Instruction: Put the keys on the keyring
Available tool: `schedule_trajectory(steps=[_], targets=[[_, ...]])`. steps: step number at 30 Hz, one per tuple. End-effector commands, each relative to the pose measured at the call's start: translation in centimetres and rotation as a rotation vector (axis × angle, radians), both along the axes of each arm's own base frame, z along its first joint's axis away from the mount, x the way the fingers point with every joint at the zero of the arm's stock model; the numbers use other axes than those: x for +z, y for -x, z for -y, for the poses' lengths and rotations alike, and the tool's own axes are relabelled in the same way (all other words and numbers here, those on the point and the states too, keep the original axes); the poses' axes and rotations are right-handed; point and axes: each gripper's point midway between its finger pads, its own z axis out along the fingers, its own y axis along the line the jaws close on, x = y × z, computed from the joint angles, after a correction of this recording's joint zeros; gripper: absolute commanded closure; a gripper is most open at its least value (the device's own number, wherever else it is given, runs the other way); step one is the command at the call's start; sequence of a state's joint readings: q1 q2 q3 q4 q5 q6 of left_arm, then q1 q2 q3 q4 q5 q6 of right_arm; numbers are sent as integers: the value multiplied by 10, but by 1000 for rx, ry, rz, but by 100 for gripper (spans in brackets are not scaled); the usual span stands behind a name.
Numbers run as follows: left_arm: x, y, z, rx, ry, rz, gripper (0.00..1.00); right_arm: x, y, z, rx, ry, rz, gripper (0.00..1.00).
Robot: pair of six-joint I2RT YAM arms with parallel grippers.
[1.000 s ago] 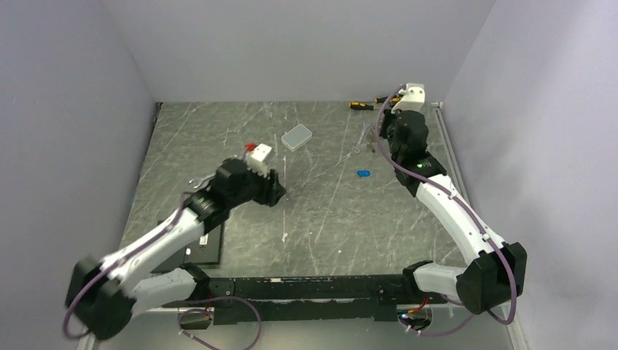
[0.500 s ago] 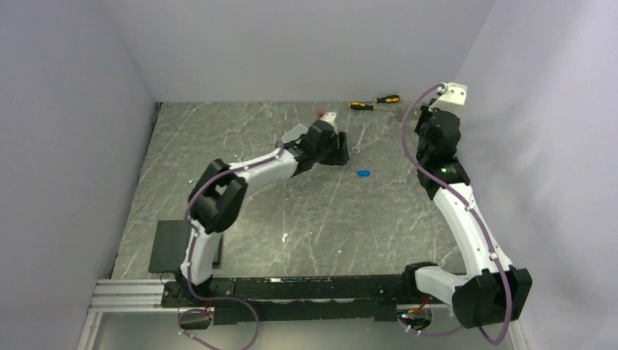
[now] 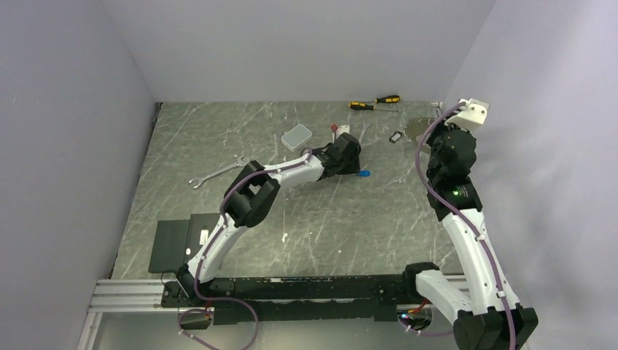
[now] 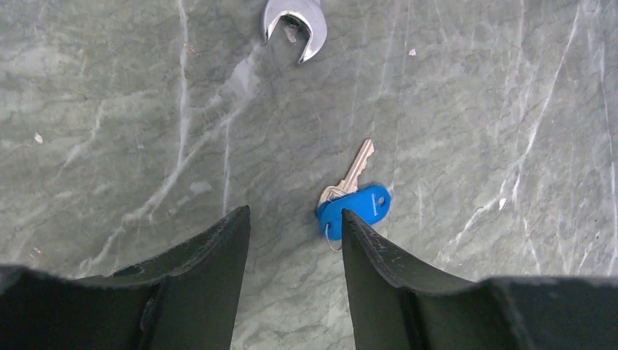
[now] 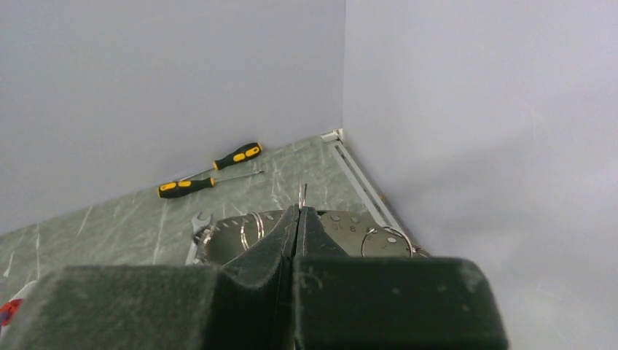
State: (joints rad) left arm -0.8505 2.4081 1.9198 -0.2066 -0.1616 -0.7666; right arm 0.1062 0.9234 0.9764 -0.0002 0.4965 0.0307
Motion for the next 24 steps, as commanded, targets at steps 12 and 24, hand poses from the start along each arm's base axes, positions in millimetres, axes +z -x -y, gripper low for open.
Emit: schedule_trajectory(steps=[12,24], targets=[[-11,15,17,147,33,-70,54,1,8,-9,11,-1,46,100],[-32,18,21,179,38,-129,68,-1,12,-11,13,7,49,100]])
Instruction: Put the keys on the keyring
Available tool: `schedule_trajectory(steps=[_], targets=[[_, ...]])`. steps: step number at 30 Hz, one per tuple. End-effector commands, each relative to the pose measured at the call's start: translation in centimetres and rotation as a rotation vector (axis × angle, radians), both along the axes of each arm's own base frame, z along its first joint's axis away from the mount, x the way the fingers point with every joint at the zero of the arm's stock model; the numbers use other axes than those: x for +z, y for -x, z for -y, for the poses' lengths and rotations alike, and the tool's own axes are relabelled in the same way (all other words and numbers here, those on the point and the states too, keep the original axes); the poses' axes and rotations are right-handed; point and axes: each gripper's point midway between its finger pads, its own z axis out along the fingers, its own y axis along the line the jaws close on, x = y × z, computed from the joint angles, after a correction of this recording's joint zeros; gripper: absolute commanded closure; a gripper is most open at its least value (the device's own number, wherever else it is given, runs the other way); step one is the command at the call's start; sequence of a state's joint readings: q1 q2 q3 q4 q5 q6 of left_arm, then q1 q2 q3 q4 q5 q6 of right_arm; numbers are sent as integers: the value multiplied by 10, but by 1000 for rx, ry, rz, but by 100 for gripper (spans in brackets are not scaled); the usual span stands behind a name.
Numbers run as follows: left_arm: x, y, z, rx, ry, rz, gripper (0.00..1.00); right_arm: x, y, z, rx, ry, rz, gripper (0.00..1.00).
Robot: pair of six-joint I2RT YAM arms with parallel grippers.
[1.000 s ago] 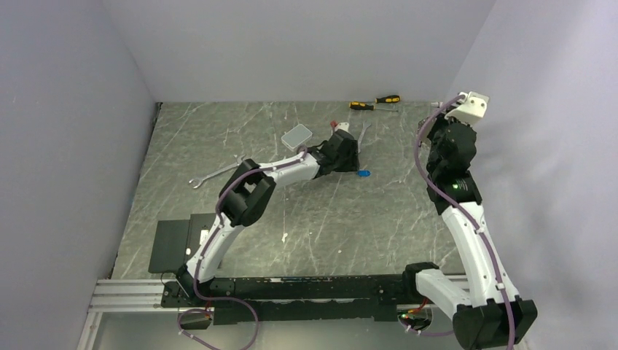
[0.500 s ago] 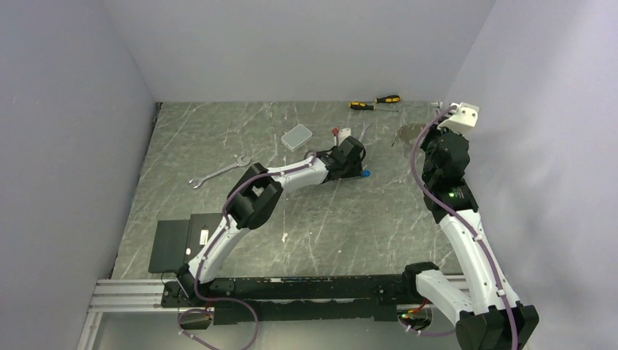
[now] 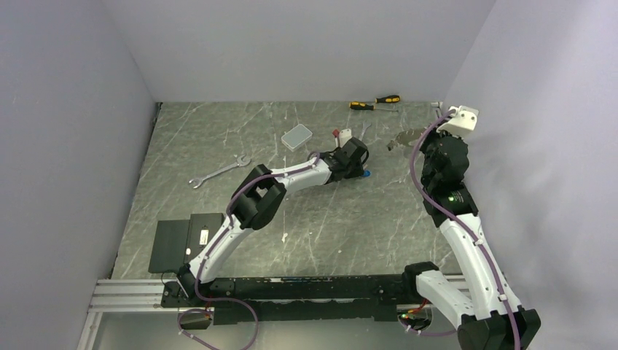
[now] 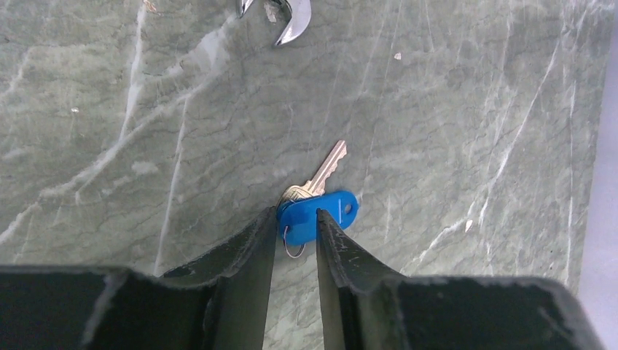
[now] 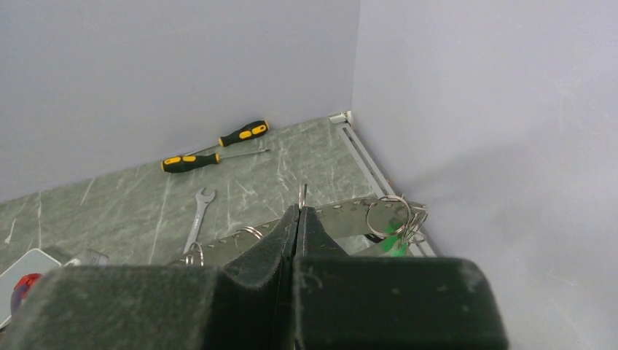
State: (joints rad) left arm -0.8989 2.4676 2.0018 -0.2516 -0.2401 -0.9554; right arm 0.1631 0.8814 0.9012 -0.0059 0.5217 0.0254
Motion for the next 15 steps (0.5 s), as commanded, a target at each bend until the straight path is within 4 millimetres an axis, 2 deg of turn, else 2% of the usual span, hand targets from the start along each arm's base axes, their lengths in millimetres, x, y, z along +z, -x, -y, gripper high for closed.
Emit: schedule_trajectory(steps=[1,7,10,13,15], targets=[[-27,10,-3,45,-36,-82,69,22,6,3,-19,-4,89,100],[-34,16,-7,71,-62,-102,77,20,7,3,-21,-3,88,100],[-37,19,-7,63,-59,-105,86,17,7,3,-22,-3,85,100],[-36,19,-5,54,-46,-100,99,17,8,3,-22,-3,87,100],[-38,20,-4,52,-25,-95,100,17,9,2,-19,-3,87,100]])
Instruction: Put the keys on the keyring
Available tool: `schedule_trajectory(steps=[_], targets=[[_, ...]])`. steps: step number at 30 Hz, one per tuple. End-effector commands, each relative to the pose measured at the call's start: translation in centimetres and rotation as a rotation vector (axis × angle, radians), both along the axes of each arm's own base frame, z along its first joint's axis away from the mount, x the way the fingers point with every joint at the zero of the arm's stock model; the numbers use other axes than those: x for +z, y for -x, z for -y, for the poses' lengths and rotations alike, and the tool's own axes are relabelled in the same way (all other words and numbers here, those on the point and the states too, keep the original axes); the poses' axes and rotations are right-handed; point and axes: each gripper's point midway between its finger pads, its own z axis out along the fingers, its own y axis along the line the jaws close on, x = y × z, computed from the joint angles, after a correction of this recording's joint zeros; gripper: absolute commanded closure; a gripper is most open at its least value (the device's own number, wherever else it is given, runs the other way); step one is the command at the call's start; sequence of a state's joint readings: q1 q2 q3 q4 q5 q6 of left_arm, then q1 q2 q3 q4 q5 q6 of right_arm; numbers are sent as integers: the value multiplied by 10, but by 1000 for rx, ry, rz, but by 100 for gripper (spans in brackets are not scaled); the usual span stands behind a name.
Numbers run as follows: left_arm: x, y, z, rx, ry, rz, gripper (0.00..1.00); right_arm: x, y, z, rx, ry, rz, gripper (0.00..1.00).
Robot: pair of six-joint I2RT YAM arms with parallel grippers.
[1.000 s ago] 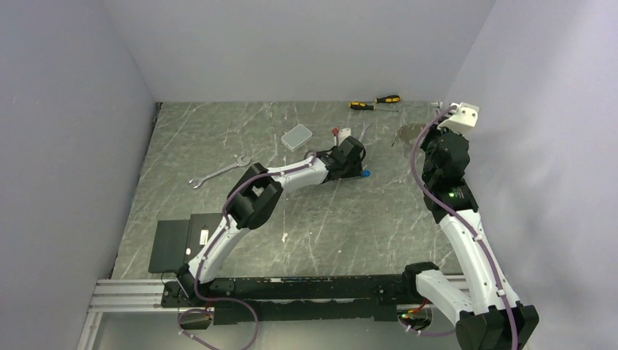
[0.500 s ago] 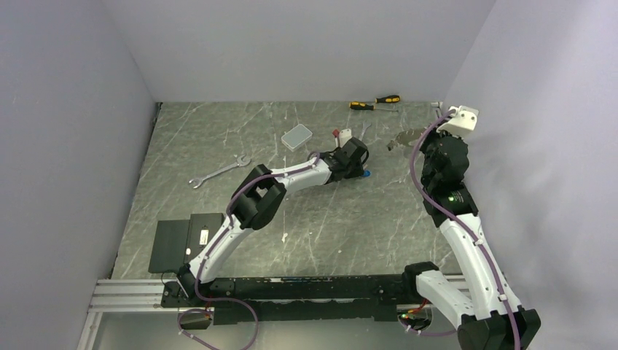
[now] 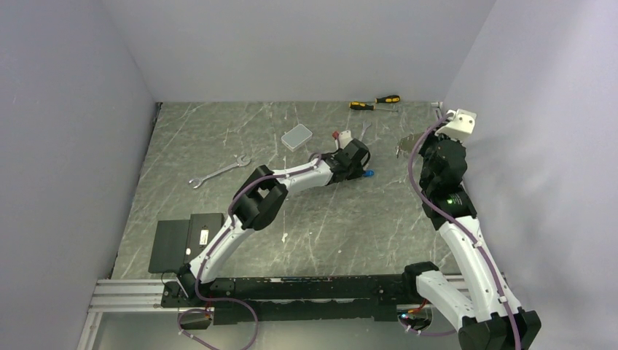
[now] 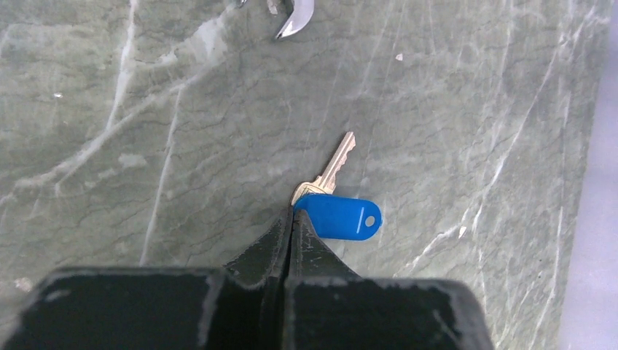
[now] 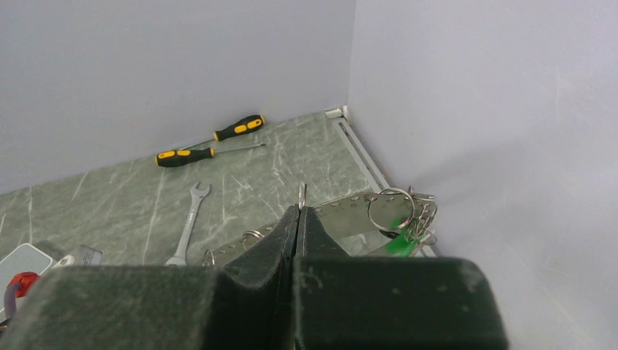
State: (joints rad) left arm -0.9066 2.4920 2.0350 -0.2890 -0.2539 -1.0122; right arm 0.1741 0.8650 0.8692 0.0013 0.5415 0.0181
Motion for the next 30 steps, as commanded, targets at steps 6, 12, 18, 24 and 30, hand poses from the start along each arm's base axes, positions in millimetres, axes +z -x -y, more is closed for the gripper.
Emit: schedule_trajectory(steps=[6,12,18,24,30], targets=[[-10,18,-15,17,-4,-15,100,23,6,-2,3,-11,97,100],[38,32,-39,-44,39,105,100,27,4,-19,95,8,106,100],[78,60,-85,-96,-15,181,100,29,4,-46,243,-21,128,100],[116,90,-134,-180,-85,290,100,32,13,-91,502,-46,173,100],[157,119,-192,-233,-181,417,100,36,26,-127,706,-87,219,100]])
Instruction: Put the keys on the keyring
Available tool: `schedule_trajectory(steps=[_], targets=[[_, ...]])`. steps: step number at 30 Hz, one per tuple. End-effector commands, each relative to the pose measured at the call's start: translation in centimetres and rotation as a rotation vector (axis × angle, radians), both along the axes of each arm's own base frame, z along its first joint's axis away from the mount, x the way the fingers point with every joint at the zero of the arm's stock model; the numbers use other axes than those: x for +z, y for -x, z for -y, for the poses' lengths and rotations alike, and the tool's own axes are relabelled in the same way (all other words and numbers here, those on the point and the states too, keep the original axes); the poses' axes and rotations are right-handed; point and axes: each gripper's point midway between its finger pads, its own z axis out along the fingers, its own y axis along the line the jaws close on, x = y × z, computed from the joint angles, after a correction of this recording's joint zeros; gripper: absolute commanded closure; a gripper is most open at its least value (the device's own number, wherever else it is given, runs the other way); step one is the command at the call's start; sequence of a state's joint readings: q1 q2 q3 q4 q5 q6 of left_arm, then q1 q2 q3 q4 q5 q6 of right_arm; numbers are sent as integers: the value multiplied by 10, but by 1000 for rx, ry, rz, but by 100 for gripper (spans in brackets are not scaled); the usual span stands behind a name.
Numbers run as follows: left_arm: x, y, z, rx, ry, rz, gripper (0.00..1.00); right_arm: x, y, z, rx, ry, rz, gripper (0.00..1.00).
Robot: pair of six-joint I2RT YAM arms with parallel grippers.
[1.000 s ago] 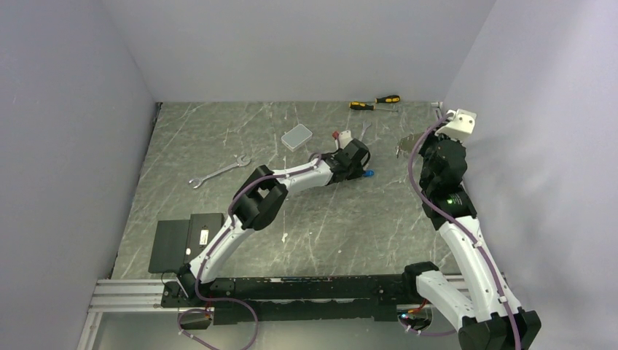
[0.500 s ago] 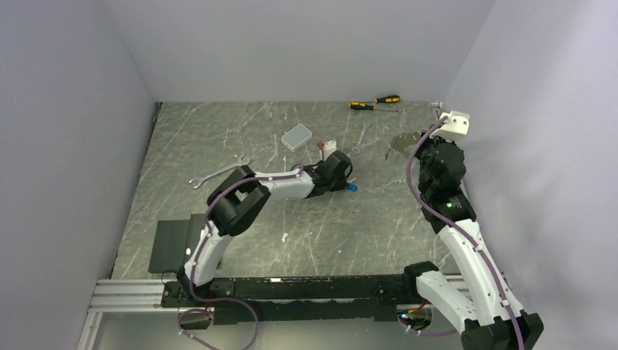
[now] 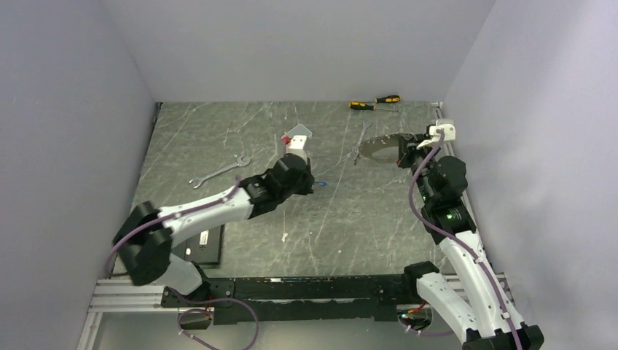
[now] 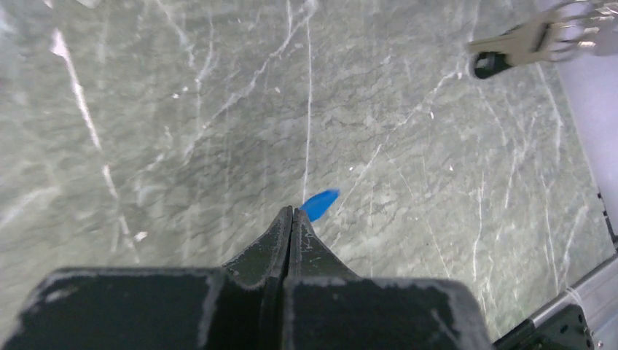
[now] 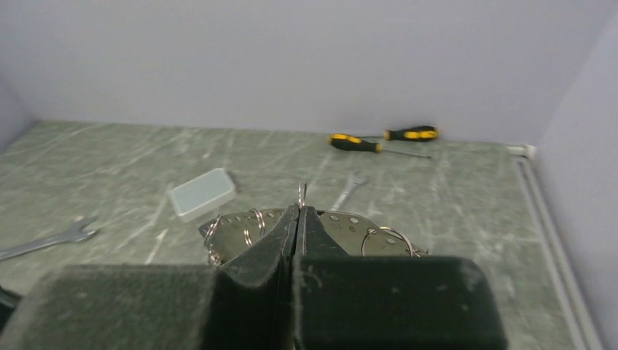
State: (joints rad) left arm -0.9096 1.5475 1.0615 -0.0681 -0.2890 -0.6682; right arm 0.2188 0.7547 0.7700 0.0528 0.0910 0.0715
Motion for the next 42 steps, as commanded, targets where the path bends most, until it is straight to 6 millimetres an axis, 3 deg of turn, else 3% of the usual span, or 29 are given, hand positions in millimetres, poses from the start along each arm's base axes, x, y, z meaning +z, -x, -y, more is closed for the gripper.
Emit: schedule_trajectory(steps=[1,5,9,17,22,30,42], targets=[[39,17,-36,-92,-88,176,100,38,18,-45,260,-70,138,100],[60,39,-60,-208,-139,297,100,34,34,-75,435,-104,141,100],[81,64,-86,-268,-149,364,100,30,61,-106,640,-79,192,100],[127,109,-122,-345,-73,459,100,-1,116,-159,919,23,257,100],[139,136,-116,-474,20,512,100,-8,145,-184,1085,13,284,100],[140,156,-95,-656,66,596,100,-18,173,-215,1243,35,268,100],[153,181,-75,-940,21,723,100,-44,226,-235,1476,157,296,100]])
